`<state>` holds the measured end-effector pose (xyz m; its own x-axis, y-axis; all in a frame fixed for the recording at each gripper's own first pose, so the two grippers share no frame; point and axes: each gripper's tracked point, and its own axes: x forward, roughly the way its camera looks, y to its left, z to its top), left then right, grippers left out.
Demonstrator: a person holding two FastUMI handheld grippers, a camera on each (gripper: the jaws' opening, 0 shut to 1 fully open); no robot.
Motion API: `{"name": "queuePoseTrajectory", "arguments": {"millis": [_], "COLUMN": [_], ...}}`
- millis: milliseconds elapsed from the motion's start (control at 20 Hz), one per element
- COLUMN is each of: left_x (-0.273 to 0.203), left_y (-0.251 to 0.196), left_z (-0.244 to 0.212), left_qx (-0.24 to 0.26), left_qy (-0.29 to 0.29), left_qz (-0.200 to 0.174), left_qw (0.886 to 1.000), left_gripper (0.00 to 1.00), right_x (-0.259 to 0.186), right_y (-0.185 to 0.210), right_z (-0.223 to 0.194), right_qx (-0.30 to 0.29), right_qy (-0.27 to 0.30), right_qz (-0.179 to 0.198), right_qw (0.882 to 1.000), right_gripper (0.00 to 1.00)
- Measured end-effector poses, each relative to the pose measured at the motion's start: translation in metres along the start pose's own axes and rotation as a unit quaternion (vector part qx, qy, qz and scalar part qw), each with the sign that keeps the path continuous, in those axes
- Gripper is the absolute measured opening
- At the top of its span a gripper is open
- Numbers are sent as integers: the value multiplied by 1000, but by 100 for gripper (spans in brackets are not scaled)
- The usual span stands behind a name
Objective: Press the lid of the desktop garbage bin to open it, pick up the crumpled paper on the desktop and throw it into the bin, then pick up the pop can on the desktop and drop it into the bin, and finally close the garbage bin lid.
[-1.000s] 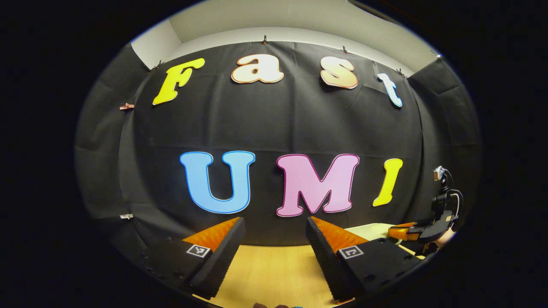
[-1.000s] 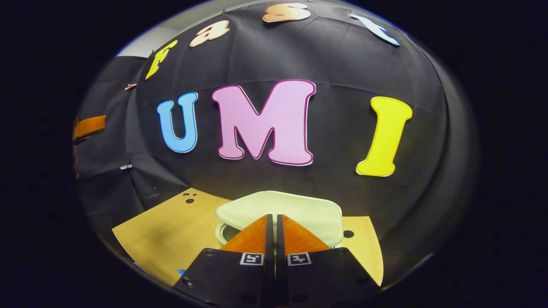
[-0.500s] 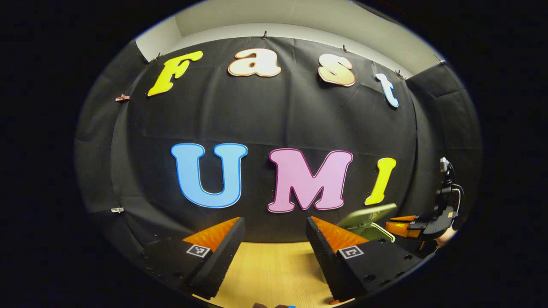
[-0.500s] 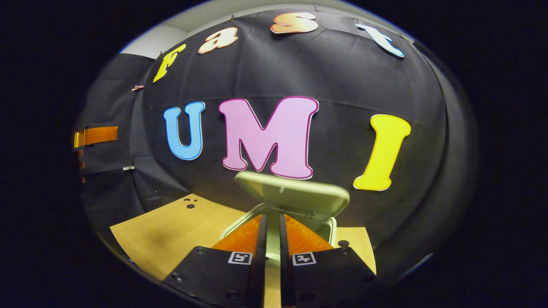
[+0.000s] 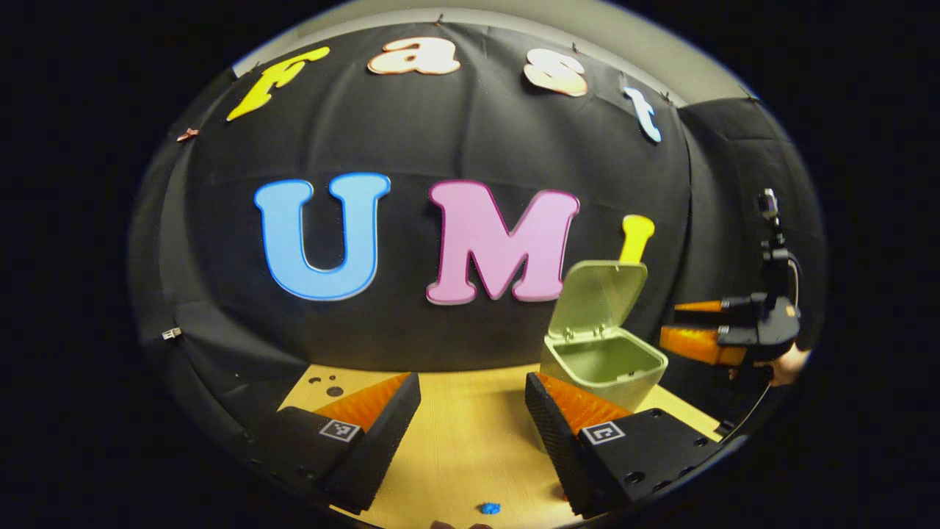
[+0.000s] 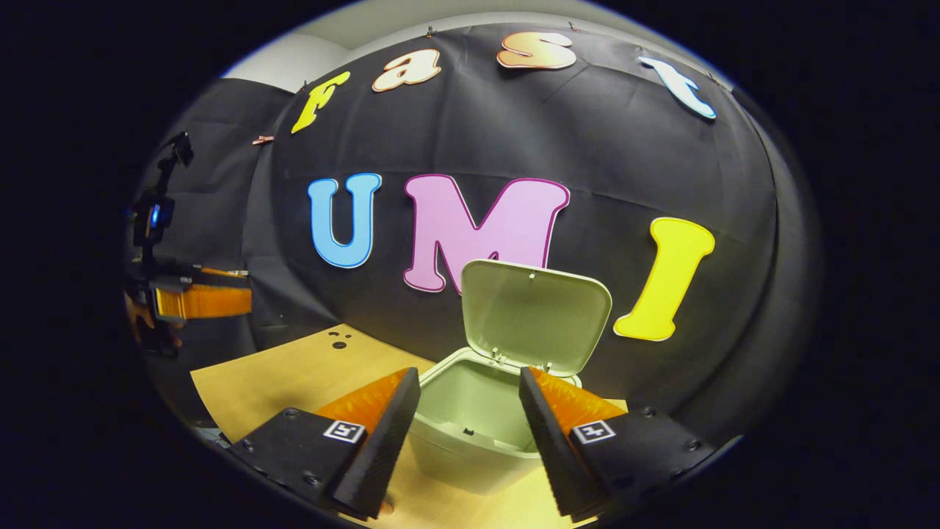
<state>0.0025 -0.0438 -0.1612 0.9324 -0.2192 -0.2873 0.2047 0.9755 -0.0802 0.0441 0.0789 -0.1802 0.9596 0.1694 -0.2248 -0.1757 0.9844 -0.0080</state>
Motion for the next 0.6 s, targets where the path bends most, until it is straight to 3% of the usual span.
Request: {"name": "queuePoseTrajectory", "arguments": {"millis": [50, 150, 300, 600], "left_x": [3, 11, 19, 22], "left_y": [-5, -15, -18, -25], "left_z": [-15, -49, -102, -218], "left_qx": [5, 10, 19, 25], "left_qy": [11, 41, 92, 211], "left_qz": [-13, -43, -54, -83], "left_qw": [1000, 998, 994, 974], "left_gripper": [94, 94, 94, 93], "right_x": [-5, -11, -20, -38], "right_y": [3, 5, 10, 7], "right_z": [1, 1, -2, -6], "right_qx": [-3, -7, -4, 7], "right_qy": [-1, -1, 5, 12], "right_qz": [-1, -1, -2, -19], "right_qw": [1000, 1000, 1000, 1000], "right_gripper": [92, 92, 92, 92]}}
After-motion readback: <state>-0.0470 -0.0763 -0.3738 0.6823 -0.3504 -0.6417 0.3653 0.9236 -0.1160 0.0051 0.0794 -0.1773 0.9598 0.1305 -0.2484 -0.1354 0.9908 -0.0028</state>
